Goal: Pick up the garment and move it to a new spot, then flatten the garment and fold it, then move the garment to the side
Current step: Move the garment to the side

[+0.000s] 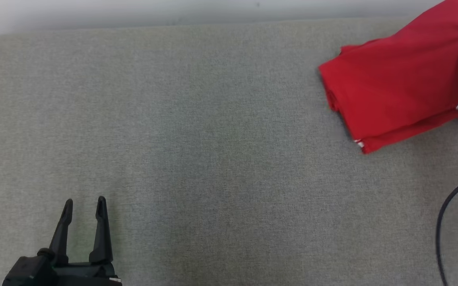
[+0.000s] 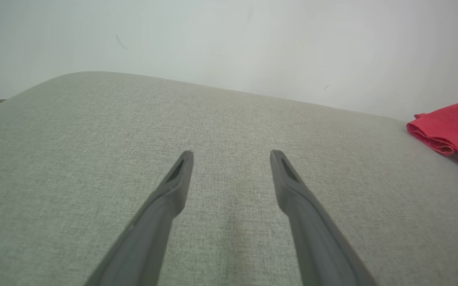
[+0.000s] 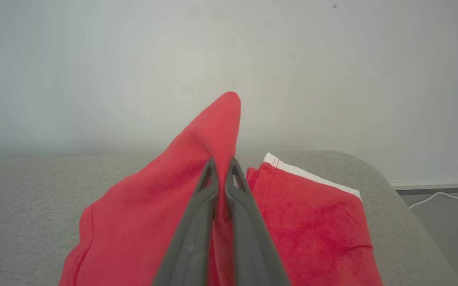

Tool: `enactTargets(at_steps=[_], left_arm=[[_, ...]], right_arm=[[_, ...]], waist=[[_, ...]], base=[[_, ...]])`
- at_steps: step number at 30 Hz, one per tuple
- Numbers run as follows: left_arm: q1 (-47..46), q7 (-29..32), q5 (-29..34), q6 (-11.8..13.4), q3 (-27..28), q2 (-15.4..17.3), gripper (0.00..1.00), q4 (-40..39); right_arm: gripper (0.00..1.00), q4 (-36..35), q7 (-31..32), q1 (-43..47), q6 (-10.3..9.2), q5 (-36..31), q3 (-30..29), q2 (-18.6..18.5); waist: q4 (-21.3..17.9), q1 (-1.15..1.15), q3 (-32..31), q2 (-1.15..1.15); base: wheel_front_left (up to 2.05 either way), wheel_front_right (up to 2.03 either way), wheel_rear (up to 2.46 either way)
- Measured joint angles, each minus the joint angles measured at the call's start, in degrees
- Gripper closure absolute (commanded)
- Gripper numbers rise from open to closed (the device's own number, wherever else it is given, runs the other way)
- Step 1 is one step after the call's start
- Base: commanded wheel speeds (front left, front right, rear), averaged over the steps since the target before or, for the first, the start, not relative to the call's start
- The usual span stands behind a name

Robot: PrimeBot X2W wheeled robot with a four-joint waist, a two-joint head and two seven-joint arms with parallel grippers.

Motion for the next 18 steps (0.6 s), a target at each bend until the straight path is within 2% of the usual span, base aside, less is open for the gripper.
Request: enactTargets(at_steps=[6, 18], left_arm=[[-0.01, -0.01, 1.03, -0.41, 0.71, 0.03, 0.00, -2.10], [-0.08, 0.00, 2.86, -0.22, 1.01, 0.32, 0.00, -5.54]], right_arm=[[1.00, 0.48, 0.56, -3.24, 0.00, -0.38, 0.97, -3.80], [1.00, 4.25, 2.92, -7.31, 0.00, -0.76, 2.12, -8.17]], waist=[[-1.05, 0.00, 1.94, 0.00], [-2.64, 0.00, 4.60, 0.00]], base=[[0.00, 0.00, 0.00], [0.00, 0.00, 0.00]])
